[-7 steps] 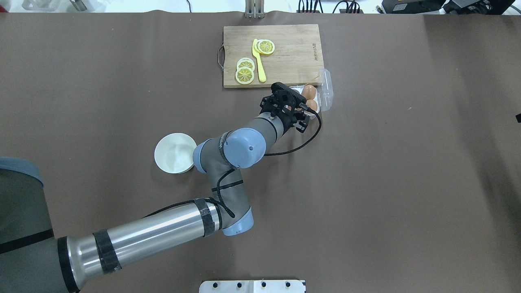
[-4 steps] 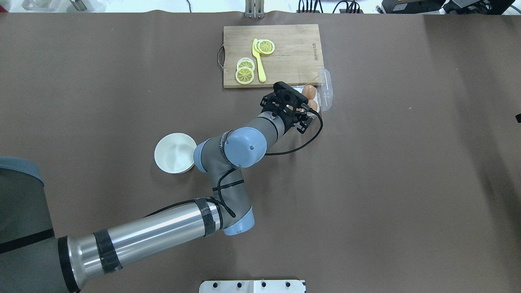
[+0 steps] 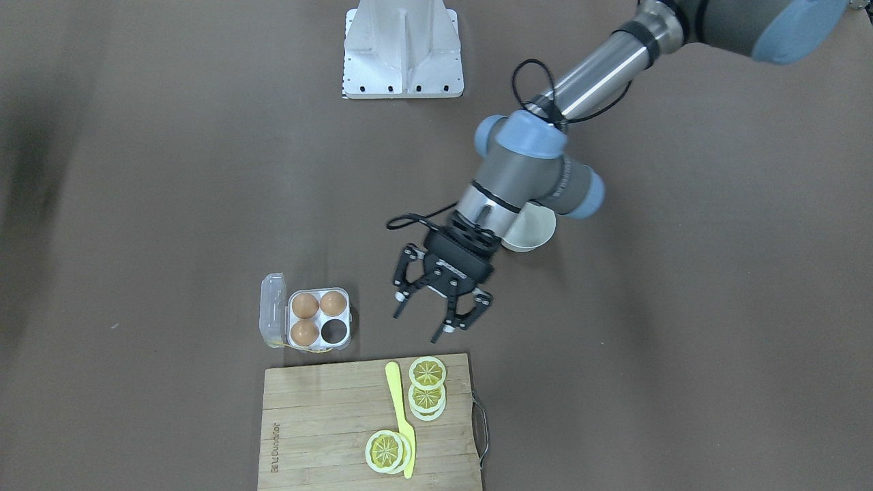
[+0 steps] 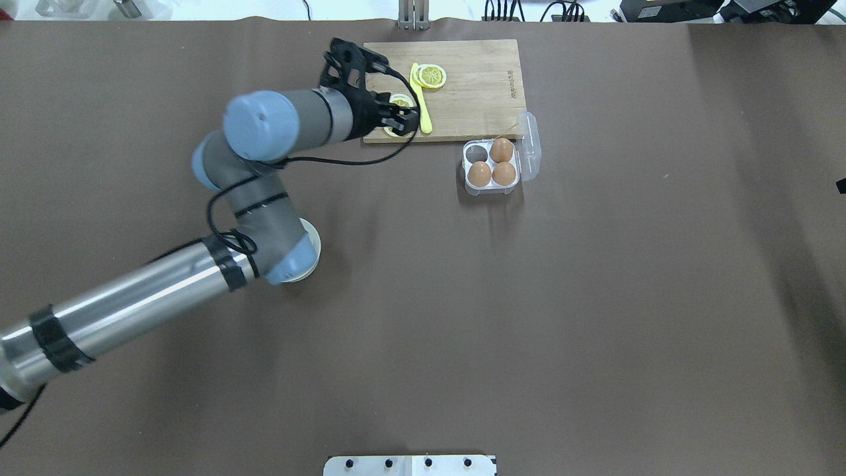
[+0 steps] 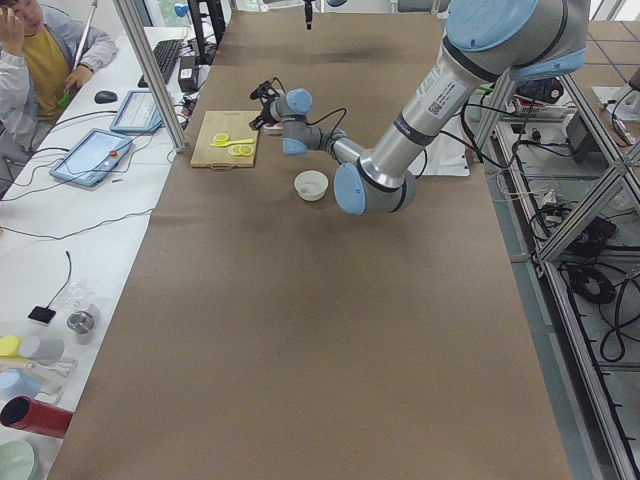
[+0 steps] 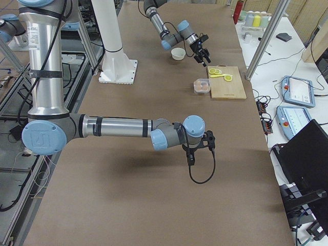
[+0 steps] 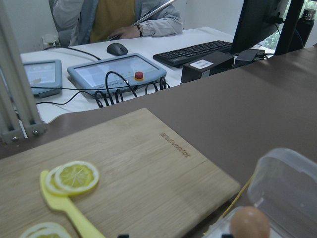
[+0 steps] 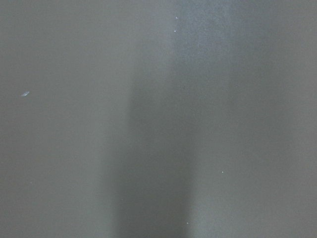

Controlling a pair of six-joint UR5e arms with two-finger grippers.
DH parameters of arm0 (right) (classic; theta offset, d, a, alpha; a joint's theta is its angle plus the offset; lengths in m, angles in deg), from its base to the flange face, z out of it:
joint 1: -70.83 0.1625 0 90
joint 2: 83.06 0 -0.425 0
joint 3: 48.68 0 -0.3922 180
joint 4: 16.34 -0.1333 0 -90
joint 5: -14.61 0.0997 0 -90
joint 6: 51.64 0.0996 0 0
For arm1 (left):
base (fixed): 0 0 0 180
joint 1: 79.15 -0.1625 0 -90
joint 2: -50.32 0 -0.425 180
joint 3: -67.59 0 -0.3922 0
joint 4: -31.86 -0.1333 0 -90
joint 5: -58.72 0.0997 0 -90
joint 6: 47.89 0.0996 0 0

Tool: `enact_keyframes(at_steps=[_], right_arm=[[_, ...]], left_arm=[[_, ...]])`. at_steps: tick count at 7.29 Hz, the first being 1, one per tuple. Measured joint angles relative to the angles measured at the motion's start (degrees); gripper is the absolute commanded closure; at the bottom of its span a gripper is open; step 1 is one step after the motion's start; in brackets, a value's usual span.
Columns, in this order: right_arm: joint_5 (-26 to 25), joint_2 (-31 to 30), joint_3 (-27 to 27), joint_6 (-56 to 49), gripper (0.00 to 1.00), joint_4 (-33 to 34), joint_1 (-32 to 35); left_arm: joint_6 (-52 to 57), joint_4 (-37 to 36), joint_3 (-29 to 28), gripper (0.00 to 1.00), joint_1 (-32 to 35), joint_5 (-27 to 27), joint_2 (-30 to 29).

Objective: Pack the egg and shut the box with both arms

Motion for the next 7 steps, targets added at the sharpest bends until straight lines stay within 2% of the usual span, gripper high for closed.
enact_keyframes(at_steps=[2,3,4,6,7], right_arm=[[-2.47,1.68,-0.01,2.46,0.00,0.00,-0.09],[-3.78,3.34,-0.03,5.23,0.00,-0.01,-0.79],[-5.40,5.63,-0.01,9.01,0.00,0.00,-2.55],[-8.90,11.52,0.38,19.27,0.03,0.00,-8.79],[-11.58,15.17,0.33,25.00,0.42,0.02,-12.98]], left_arm=[[-3.41,-10.74,6.47,0.24,14.71,-23.30,9.23],[-3.53,-17.94,9.11,0.03,21.76,-32.06,12.85],[-3.32,-23.23,11.85,0.02,27.45,-36.59,16.74],[-0.05,-26.48,16.35,0.02,34.71,-38.69,25.70],[2.97,-26.82,17.29,0.02,36.78,-38.89,29.05]])
